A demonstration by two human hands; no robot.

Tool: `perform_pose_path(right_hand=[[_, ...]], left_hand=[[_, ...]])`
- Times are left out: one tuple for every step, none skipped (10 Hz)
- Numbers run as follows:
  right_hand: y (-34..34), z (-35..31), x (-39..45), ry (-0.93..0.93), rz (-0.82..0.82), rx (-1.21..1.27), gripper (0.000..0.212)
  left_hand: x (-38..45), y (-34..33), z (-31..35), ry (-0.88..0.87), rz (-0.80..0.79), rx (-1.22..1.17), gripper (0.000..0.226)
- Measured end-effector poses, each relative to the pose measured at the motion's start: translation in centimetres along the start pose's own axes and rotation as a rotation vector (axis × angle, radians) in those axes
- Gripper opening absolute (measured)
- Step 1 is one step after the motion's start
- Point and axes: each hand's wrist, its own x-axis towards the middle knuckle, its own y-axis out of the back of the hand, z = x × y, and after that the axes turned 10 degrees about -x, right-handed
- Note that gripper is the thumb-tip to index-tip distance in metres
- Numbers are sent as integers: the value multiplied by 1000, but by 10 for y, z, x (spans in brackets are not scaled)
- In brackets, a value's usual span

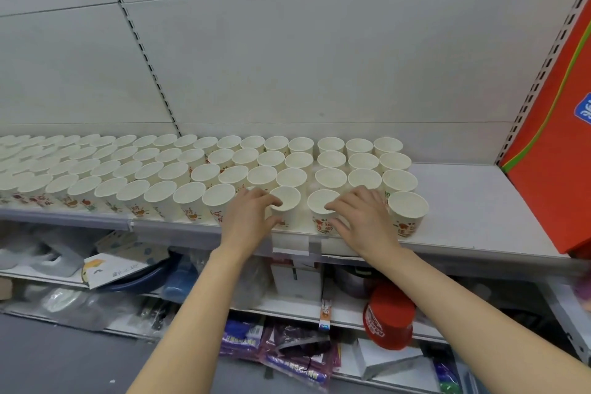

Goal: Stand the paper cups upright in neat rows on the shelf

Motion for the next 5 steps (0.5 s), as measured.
perform_pose_path(right_hand=[[-5,-7,8,-10,-63,-29,19],[-9,-10,11,-28,-112,-60,16],[-10,-14,8,-79,-127,-87,17],[-12,-16,4,-100,-64,-98,15],[-7,-22,7,-157,19,-88,26]], left_hand=[[11,1,1,-62,-50,-8,13],[19,0,3,-127,-96,-10,11],[22,0,0,-181,-96,-25,16],[22,-1,-9,-222,-83,-100,27],[19,-4,-24,-258,-3,-228,34]])
